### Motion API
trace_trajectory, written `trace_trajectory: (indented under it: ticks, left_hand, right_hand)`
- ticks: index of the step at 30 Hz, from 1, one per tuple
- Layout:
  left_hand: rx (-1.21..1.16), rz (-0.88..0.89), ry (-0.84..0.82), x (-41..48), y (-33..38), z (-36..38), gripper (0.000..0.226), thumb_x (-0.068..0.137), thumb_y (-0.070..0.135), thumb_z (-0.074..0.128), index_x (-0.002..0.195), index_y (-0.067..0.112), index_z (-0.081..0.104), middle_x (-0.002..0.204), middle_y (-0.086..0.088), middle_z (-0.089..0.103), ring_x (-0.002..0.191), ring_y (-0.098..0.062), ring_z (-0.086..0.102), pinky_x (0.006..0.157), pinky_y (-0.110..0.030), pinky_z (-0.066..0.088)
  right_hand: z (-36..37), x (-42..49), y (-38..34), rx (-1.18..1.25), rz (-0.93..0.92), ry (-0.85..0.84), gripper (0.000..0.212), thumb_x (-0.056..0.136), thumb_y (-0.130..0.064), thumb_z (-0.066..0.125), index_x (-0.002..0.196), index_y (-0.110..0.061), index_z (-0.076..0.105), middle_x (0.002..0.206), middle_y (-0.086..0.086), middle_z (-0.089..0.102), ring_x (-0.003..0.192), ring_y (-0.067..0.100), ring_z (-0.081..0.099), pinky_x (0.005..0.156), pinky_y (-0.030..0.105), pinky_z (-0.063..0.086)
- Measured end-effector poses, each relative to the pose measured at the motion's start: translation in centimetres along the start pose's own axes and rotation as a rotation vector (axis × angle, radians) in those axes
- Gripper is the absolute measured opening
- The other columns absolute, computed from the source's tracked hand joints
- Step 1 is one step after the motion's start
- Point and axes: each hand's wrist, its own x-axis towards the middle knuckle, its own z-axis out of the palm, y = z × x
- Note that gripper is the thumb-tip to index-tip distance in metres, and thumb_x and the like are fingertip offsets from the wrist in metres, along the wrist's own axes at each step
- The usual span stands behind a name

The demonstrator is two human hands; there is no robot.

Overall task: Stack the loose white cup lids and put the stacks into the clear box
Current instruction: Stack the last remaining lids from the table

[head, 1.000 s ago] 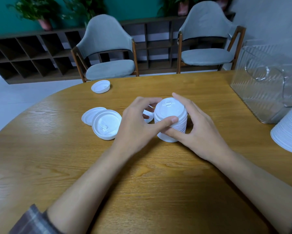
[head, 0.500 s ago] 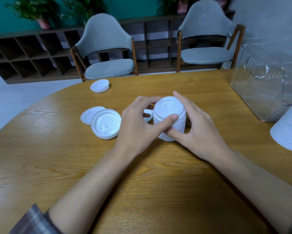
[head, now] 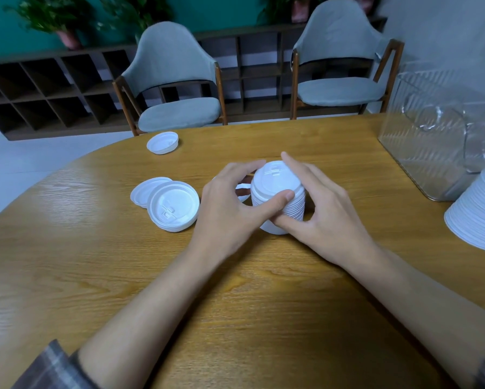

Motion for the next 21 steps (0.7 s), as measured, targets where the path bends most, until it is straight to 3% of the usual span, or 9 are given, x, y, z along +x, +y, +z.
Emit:
trace_trajectory:
  ticks: [4,10,13,15,18,21]
  left_hand:
    - [0.005,-0.014,-0.009,0.1,0.0,-0.1,0.058,0.077,0.047,0.090,0.127,0.023,0.073,0.118,0.014,0.071,0.110,-0.001,0.067,0.091,-0.014,0.052]
    - [-0.007,-0.059,-0.069,0.3,-0.2,-0.5,0.067,0.072,0.052,0.089,0.130,0.023,0.073,0.121,0.016,0.071,0.108,0.004,0.067,0.089,-0.010,0.051]
    - [-0.086,-0.103,-0.175,1.0,-0.4,-1.8,0.061,0.082,0.057,0.077,0.131,0.021,0.073,0.125,0.017,0.073,0.114,0.004,0.067,0.101,-0.027,0.055]
    - [-0.072,-0.108,-0.151,1.7,-1.0,-2.9,0.048,0.096,0.057,0.067,0.129,0.022,0.074,0.123,0.018,0.074,0.117,0.002,0.067,0.106,-0.036,0.054]
    - [0.127,-0.050,-0.015,2.2,-2.2,-3.9,0.030,0.096,0.036,0.067,0.122,0.024,0.076,0.108,0.014,0.078,0.106,-0.003,0.071,0.099,-0.037,0.056]
    - [0.473,0.060,-0.103,2.0,-3.1,-4.0,0.030,0.089,0.027,0.076,0.119,0.023,0.076,0.104,0.011,0.078,0.100,-0.007,0.070,0.091,-0.038,0.056]
  right_hand:
    - [0.0,0.1,-0.1,0.008,0.000,0.019,0.086,0.083,-0.035,0.085,0.157,-0.019,0.044,0.151,-0.007,0.051,0.132,-0.005,0.043,0.103,0.002,0.032]
    - [0.0,0.0,-0.2,0.036,0.015,0.010,0.084,0.082,-0.043,0.082,0.155,-0.022,0.047,0.148,-0.013,0.052,0.129,-0.006,0.045,0.099,-0.001,0.029]
    - [-0.1,0.0,-0.2,0.031,0.011,0.004,0.085,0.081,-0.050,0.083,0.155,-0.023,0.048,0.147,-0.015,0.053,0.129,-0.006,0.047,0.101,0.000,0.029]
    - [-0.2,0.1,-0.2,0.022,0.007,-0.001,0.086,0.080,-0.051,0.083,0.154,-0.024,0.049,0.146,-0.016,0.053,0.130,-0.006,0.047,0.102,0.000,0.028]
    - [-0.2,0.1,-0.2,0.023,0.016,-0.004,0.086,0.080,-0.051,0.084,0.154,-0.026,0.048,0.144,-0.017,0.053,0.129,-0.007,0.046,0.101,-0.001,0.028]
    - [-0.3,0.1,-0.2,0.016,0.021,-0.003,0.086,0.080,-0.048,0.086,0.154,-0.025,0.048,0.143,-0.016,0.054,0.129,-0.006,0.046,0.101,-0.001,0.027]
